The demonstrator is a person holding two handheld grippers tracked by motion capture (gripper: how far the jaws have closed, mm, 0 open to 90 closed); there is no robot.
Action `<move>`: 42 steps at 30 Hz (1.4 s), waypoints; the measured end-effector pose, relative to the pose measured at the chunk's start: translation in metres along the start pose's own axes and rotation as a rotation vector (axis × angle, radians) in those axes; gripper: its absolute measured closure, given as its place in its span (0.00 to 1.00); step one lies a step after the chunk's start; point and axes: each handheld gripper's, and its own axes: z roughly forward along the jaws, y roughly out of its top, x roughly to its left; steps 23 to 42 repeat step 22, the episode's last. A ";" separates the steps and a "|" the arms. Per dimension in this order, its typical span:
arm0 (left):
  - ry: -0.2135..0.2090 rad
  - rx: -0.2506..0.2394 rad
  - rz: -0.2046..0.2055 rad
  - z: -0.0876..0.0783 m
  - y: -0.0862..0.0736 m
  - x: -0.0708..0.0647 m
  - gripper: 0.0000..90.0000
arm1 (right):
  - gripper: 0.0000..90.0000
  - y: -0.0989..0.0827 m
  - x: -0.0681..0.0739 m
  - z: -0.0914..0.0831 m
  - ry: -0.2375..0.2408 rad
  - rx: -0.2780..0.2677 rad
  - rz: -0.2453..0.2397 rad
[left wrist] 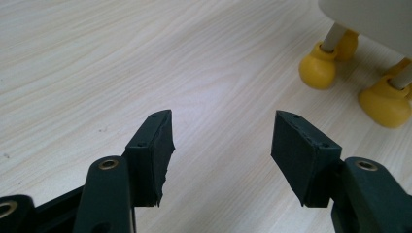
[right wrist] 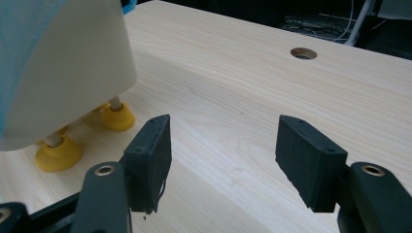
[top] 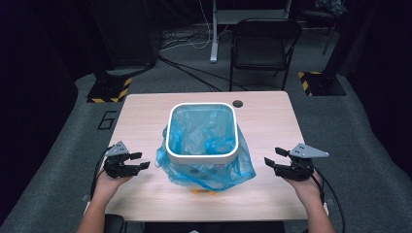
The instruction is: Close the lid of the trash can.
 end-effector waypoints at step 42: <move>0.030 0.072 -0.014 0.006 -0.010 0.008 0.41 | 0.24 -0.016 -0.017 0.012 -0.008 0.058 0.059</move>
